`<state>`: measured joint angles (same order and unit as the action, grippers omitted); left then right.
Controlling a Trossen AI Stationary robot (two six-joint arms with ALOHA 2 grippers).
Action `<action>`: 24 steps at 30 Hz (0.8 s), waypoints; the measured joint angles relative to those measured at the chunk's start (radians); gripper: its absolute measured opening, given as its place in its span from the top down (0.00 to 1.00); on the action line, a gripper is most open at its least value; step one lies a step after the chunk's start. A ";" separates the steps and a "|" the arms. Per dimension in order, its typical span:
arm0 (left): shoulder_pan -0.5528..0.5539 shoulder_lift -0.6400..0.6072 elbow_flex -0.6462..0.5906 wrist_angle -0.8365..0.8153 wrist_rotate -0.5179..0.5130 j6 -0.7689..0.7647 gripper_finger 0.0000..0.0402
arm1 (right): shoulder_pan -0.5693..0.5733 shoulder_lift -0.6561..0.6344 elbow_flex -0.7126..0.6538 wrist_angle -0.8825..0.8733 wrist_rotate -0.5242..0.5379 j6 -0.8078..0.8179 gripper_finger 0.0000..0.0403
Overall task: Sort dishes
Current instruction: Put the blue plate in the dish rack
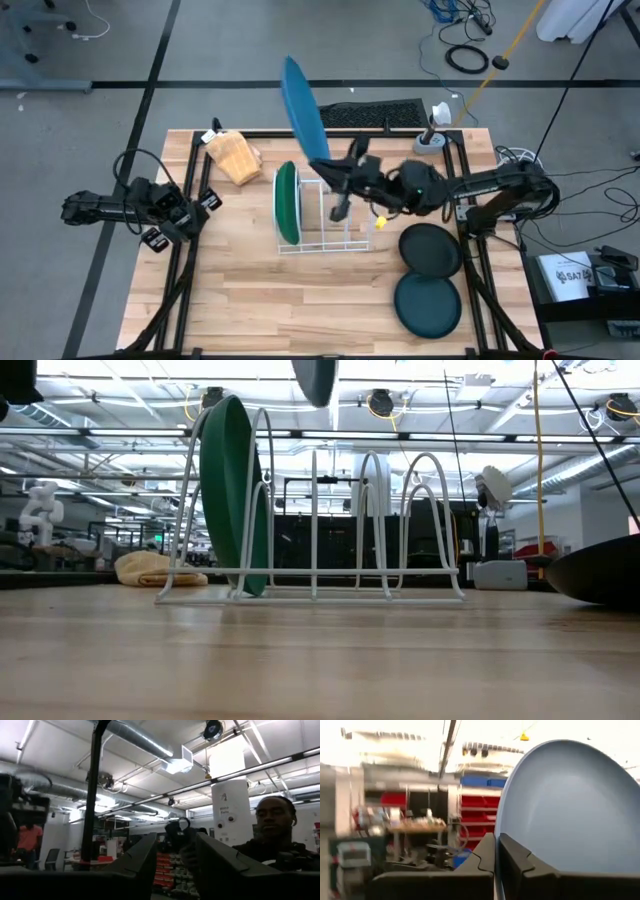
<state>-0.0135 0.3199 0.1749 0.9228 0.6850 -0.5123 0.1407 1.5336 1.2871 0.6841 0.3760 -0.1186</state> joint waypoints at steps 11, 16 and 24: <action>0.000 0.000 0.000 -0.013 -0.137 0.103 0.63 | 0.158 0.132 -0.282 0.694 0.197 0.048 1.00; 0.000 0.000 0.000 -0.026 -0.227 0.195 0.63 | 0.205 0.225 -0.282 0.793 0.255 0.051 1.00; 0.000 0.000 0.000 -0.019 -0.331 0.303 0.63 | 0.222 0.366 -0.227 0.882 0.309 0.095 1.00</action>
<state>-0.0135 0.3202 0.1749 0.9040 0.3535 -0.2097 0.3630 1.8995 1.0601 1.5662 0.6853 -0.0240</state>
